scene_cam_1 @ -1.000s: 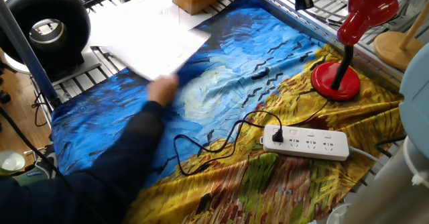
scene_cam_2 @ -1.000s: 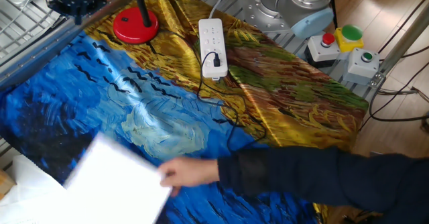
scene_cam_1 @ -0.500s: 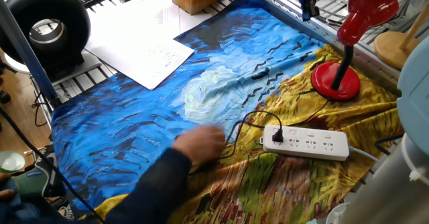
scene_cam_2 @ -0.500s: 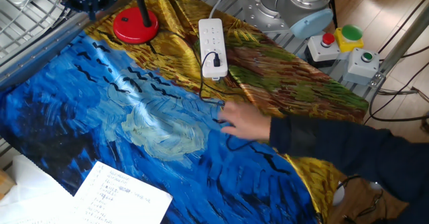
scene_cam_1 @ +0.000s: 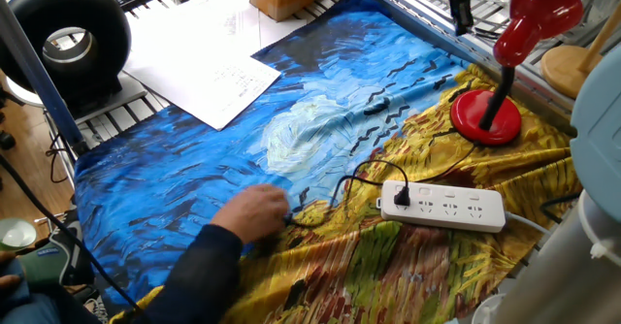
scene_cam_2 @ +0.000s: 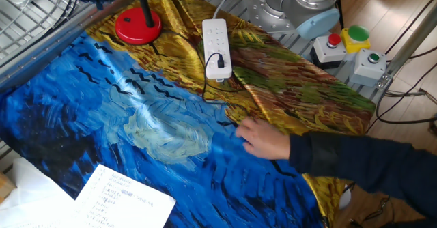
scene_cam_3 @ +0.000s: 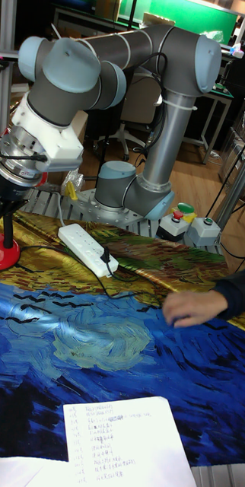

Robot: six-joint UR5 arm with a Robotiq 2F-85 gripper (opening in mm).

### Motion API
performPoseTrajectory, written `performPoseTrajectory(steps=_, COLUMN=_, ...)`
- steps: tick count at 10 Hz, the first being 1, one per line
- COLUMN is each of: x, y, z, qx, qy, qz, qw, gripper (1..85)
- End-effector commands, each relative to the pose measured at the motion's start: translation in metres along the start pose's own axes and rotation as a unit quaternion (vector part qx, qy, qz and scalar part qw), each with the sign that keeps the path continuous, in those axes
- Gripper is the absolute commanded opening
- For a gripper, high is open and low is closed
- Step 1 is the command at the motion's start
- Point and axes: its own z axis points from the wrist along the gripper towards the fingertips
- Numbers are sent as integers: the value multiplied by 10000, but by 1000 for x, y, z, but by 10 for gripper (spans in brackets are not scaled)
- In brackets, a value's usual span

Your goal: Turn on the desk lamp by pressing the button

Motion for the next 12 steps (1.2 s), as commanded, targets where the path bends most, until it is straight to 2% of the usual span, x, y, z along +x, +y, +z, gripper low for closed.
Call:
performPoseTrajectory(steps=1, x=8, y=1, z=0, qx=-21, qy=126, qz=149, qw=9998, gripper=13)
performPoseTrajectory(steps=3, x=0, y=8, z=0, qx=-170, qy=-14, qz=163, qw=9997, gripper=13)
performPoseTrajectory(steps=5, x=-7, y=6, z=-1, qx=-124, qy=-159, qz=68, qw=9998, gripper=13)
performPoseTrajectory(steps=6, x=-9, y=4, z=-1, qx=-88, qy=-200, qz=-16, qw=9998, gripper=13)
performPoseTrajectory(steps=7, x=-12, y=-8, z=4, qx=107, qy=-261, qz=-234, qw=9993, gripper=13)
performPoseTrajectory(steps=9, x=-20, y=-17, z=21, qx=210, qy=-439, qz=-386, qw=9981, gripper=13)
performPoseTrajectory(steps=10, x=-20, y=-18, z=24, qx=214, qy=-459, qz=-425, qw=9978, gripper=13)
performPoseTrajectory(steps=11, x=-15, y=-17, z=18, qx=200, qy=-405, qz=-476, qw=9978, gripper=13)
performPoseTrajectory(steps=12, x=-1, y=-17, z=5, qx=208, qy=-224, qz=-508, qw=9982, gripper=13)
